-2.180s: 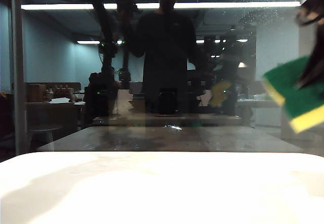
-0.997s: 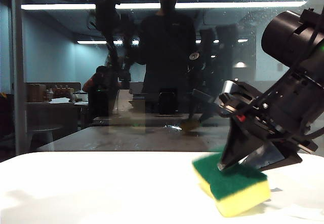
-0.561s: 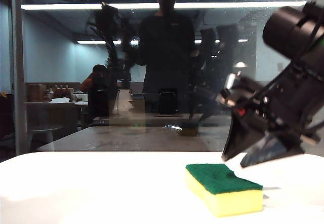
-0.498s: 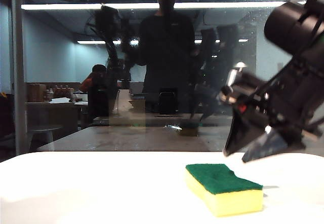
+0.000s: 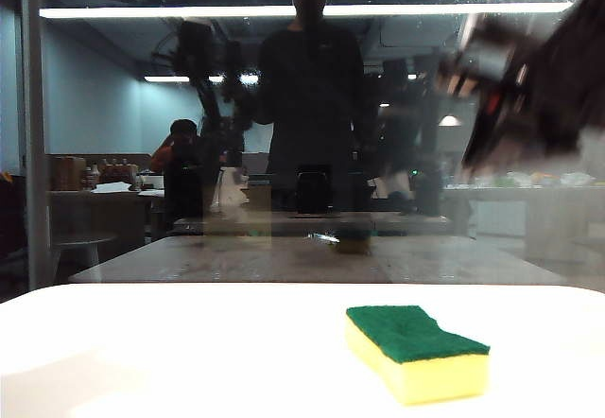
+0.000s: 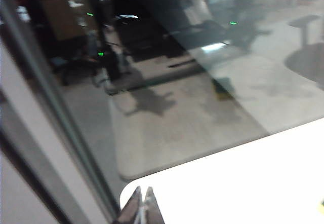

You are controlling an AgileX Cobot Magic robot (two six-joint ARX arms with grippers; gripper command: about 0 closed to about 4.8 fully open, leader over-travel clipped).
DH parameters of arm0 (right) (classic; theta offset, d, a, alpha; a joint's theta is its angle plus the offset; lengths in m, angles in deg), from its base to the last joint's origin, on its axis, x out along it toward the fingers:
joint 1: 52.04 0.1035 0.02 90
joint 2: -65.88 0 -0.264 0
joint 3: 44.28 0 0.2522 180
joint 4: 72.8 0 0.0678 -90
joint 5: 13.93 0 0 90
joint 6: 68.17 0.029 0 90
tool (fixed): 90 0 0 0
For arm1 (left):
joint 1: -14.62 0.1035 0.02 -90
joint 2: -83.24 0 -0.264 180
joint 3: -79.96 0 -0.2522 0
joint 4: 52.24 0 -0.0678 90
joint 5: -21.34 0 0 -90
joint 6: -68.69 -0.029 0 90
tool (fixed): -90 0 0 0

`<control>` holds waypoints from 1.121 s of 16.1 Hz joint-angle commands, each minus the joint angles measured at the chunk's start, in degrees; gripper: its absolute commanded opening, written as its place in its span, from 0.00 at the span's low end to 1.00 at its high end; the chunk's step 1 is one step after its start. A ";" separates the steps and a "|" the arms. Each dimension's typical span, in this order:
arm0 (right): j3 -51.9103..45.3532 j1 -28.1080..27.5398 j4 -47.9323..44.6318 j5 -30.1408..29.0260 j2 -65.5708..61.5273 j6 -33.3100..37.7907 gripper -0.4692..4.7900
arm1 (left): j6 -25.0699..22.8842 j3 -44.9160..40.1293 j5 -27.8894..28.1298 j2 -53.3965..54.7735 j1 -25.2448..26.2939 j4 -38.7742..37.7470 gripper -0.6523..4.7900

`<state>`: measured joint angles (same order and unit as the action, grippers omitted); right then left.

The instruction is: Reach upward to find where there is water on the glass, pick up the sponge from the table, dry the water, and finally place the sponge back on the table.

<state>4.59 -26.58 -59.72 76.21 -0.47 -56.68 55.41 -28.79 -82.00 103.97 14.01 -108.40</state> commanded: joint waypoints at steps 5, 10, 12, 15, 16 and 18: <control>0.20 -3.58 0.74 9.33 18.69 -6.67 0.08 | 2.84 -9.46 0.90 -7.80 -0.02 6.16 0.11; 0.17 -21.99 11.72 -0.24 29.86 -9.77 0.08 | 2.97 -13.55 0.90 -9.97 -0.02 7.19 0.11; 0.17 -27.19 14.29 -2.84 33.31 -9.90 0.08 | 4.42 -15.19 2.01 -10.27 -0.02 11.13 0.11; 0.07 -31.23 18.08 -3.41 37.66 -10.08 0.08 | 8.74 -18.82 2.19 -11.19 -0.02 18.56 0.11; -0.09 -31.41 19.08 -3.58 38.99 -10.23 0.08 | 10.49 -20.55 2.23 -12.09 0.00 20.04 0.11; -1.79 -31.34 19.02 -4.15 41.59 -10.16 0.08 | 11.85 -24.48 3.06 -14.34 -0.02 22.10 0.11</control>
<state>3.48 -57.97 -40.55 72.74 40.17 -66.63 65.84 -51.61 -79.92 90.70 14.04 -88.24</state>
